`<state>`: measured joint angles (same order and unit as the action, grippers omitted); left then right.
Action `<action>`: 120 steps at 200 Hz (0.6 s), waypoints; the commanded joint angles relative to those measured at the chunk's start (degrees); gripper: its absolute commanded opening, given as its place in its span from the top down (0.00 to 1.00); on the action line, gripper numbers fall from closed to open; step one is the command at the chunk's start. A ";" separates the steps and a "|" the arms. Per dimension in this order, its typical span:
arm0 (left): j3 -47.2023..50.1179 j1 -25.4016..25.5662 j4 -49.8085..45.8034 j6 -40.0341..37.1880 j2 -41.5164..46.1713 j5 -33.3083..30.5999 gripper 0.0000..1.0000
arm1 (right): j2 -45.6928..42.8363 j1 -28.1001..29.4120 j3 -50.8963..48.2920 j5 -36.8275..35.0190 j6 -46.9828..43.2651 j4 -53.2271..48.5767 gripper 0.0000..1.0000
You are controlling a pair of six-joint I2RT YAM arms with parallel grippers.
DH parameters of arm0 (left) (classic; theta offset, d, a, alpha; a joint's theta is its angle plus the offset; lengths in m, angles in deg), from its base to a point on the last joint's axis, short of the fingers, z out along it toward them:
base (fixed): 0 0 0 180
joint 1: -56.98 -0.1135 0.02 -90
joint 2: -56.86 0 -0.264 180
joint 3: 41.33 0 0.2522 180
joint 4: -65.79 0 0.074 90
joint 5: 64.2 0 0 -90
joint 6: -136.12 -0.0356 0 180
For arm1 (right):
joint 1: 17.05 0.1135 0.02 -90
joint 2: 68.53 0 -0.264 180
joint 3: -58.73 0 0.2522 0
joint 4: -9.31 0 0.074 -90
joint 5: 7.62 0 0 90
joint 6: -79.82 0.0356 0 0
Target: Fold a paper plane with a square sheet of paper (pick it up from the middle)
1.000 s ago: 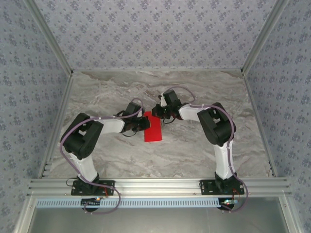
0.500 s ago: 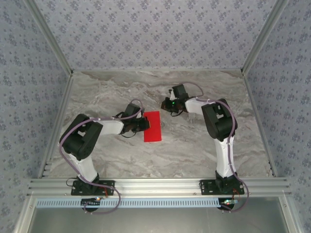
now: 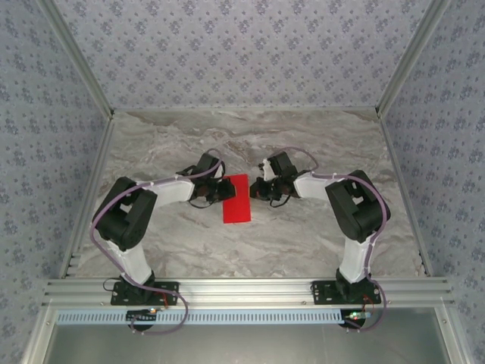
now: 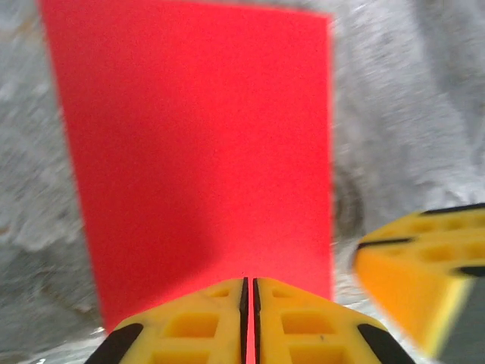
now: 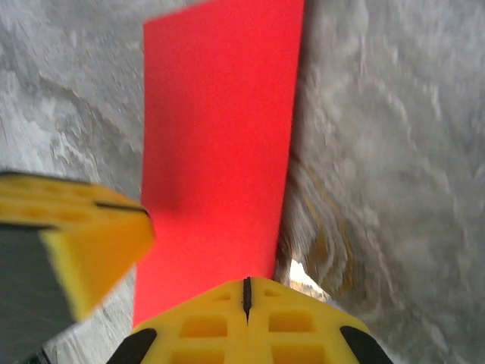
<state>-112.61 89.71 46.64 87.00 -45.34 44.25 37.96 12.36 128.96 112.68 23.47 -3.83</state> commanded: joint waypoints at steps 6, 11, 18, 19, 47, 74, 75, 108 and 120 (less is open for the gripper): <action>-6.06 -0.21 -1.92 -3.29 -1.34 3.21 0.88 | -1.41 0.20 -1.35 2.02 1.24 2.97 1.00; -6.82 -0.19 -1.44 -3.40 -2.30 3.73 0.88 | -1.23 0.16 -1.59 2.27 1.49 3.62 1.00; -7.70 -0.21 -0.82 -3.57 -3.54 4.28 0.89 | -0.79 0.21 -1.62 2.26 1.85 4.24 1.00; -7.88 -0.21 -0.83 -3.59 -3.80 4.34 0.89 | -0.69 0.21 -1.58 2.28 1.90 4.27 1.00; -11.66 -0.21 -0.37 -3.59 -9.02 5.00 0.93 | 0.78 0.69 -0.86 2.68 3.10 6.49 1.00; -13.44 -0.25 0.65 -3.51 -11.98 5.80 0.96 | 2.12 1.45 0.17 2.66 3.61 6.76 1.00; -13.47 -0.27 0.60 -3.52 -12.07 5.76 0.96 | 2.17 1.45 0.19 2.70 3.66 6.76 1.00; -13.55 -0.39 0.85 -2.86 -13.64 5.12 0.98 | 3.27 1.93 0.08 2.53 4.08 6.90 1.00; -13.20 -0.46 0.51 -2.89 -13.73 4.47 0.98 | 3.43 2.01 -0.07 2.07 3.72 6.33 1.00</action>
<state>-124.28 89.58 47.51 84.51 -58.45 48.87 40.06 14.08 127.93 114.63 26.53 2.62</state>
